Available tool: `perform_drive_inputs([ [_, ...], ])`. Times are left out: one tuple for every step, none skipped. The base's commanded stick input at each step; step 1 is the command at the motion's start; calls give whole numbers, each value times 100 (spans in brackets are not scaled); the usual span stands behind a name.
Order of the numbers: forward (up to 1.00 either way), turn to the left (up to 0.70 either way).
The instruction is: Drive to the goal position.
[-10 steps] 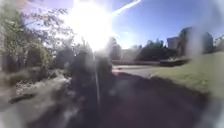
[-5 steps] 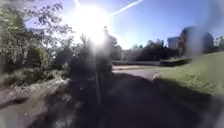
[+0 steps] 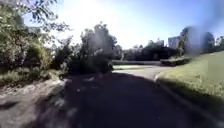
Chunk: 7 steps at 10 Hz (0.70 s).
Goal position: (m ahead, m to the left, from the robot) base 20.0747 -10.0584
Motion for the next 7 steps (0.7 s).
perform_drive_inputs([
  [45,0],
  [45,0],
  [45,0],
  [45,0],
  [45,0],
  [45,0],
  [45,0],
])
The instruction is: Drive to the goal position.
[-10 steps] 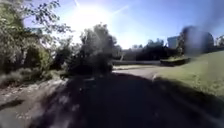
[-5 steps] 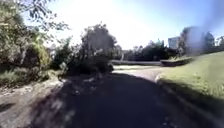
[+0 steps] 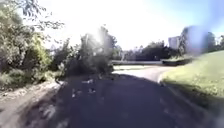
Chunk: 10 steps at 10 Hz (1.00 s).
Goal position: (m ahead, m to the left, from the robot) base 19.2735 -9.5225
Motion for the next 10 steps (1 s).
perform_drive_inputs([
  [45,0],
  [45,0],
  [45,0],
  [45,0],
  [45,-14],
  [45,-27],
  [45,-27],
  [45,-27],
  [45,-27],
  [45,-27],
])
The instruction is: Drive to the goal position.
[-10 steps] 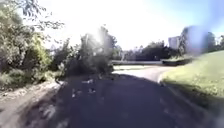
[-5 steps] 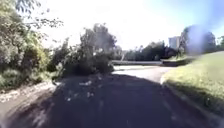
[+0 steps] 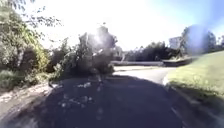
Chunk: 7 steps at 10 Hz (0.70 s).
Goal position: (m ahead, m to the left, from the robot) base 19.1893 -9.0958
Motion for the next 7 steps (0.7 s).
perform_drive_inputs([
  [45,-27],
  [45,-27],
  [45,-27],
  [45,-27],
  [45,-27],
  [45,-27],
  [45,-27],
])
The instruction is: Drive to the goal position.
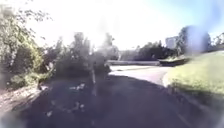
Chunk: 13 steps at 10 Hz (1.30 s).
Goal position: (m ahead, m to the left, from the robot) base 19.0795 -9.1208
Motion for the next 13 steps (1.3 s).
perform_drive_inputs([
  [45,-27],
  [45,0],
  [45,0],
  [45,0],
  [45,0],
  [45,0],
  [45,0],
  [45,0],
  [45,0],
  [45,0],
  [45,0],
  [45,0],
  [45,0],
])
